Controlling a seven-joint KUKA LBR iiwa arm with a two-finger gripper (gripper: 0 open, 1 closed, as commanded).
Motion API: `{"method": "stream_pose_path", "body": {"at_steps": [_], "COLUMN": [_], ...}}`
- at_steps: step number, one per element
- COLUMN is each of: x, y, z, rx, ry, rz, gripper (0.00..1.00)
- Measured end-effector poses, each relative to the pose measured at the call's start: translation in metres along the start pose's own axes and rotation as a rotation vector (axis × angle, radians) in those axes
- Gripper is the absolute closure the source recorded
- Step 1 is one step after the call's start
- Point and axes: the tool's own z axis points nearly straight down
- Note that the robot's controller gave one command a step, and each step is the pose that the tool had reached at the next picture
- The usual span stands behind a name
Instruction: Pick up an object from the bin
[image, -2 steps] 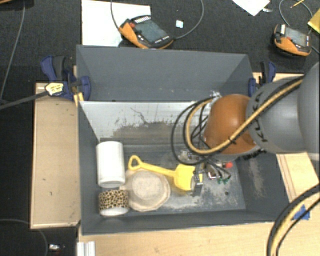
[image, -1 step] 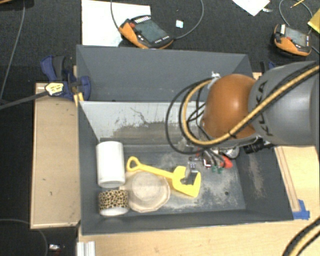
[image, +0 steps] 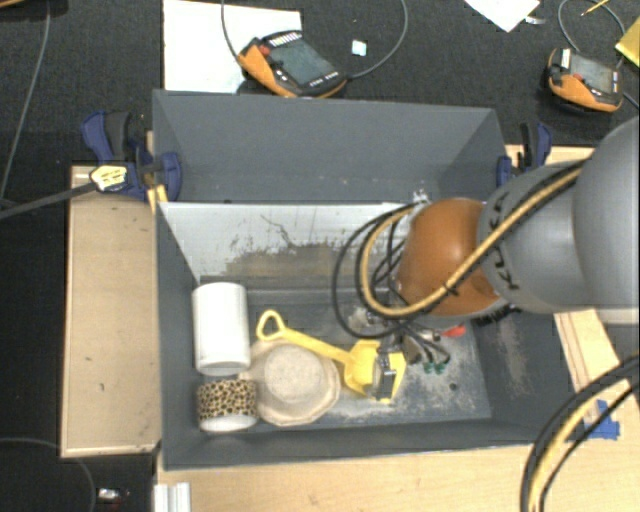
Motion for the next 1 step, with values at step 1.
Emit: {"method": "stream_pose_path", "body": {"at_steps": [1], "x": [0.012], "y": [0.0103], "z": [-0.0037], "rx": [-0.001], "ry": [-0.018], "rz": [0.371], "gripper": [0.0]}}
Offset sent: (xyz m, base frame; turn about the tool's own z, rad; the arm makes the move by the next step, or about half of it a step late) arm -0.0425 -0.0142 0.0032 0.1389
